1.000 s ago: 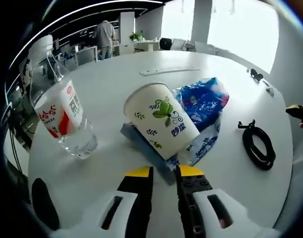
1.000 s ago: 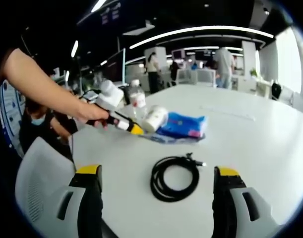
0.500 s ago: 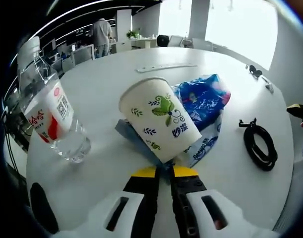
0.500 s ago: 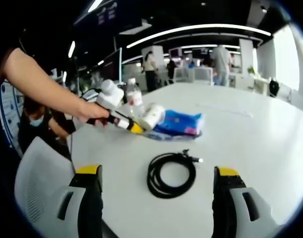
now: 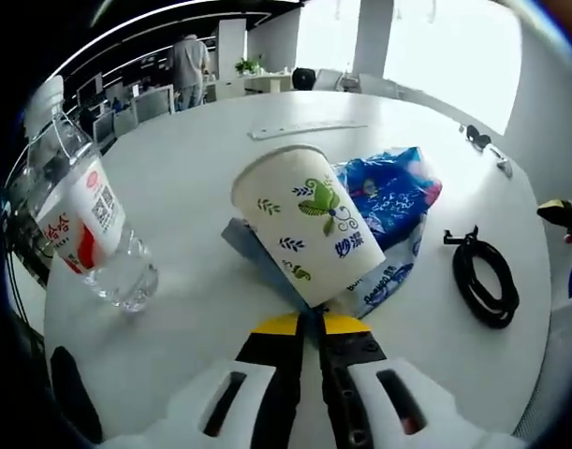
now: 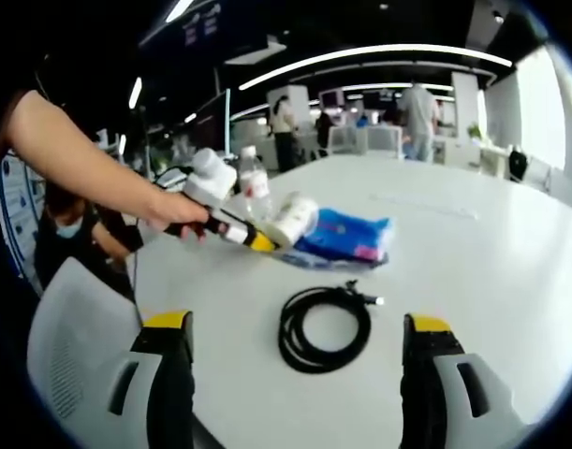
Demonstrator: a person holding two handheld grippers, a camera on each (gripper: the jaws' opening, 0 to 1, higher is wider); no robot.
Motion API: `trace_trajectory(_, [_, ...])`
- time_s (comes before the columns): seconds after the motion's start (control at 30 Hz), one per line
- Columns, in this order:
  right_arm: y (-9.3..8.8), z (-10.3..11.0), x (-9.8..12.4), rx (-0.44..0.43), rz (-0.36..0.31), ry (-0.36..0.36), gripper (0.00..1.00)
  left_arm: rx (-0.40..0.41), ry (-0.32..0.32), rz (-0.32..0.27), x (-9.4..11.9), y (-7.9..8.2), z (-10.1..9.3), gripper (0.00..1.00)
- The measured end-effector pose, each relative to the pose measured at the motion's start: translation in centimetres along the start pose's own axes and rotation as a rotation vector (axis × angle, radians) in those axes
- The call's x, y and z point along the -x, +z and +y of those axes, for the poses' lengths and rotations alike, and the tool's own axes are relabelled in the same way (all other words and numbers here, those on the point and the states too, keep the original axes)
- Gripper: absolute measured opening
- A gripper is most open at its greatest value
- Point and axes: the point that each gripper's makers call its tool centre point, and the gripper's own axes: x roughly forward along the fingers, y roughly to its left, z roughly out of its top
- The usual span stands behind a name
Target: Arrange the tabletop items into an orderly group along one side of the table until the central work area is clear of visible clutter.
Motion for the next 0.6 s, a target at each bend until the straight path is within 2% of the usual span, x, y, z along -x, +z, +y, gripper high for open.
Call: trace_trajectory(0.6, [-0.3, 0.1, 0.1, -0.006, 0.000, 0.000, 0.90, -0.017, -0.036, 0.000, -0.7, 0.3, -1.8, 0.03])
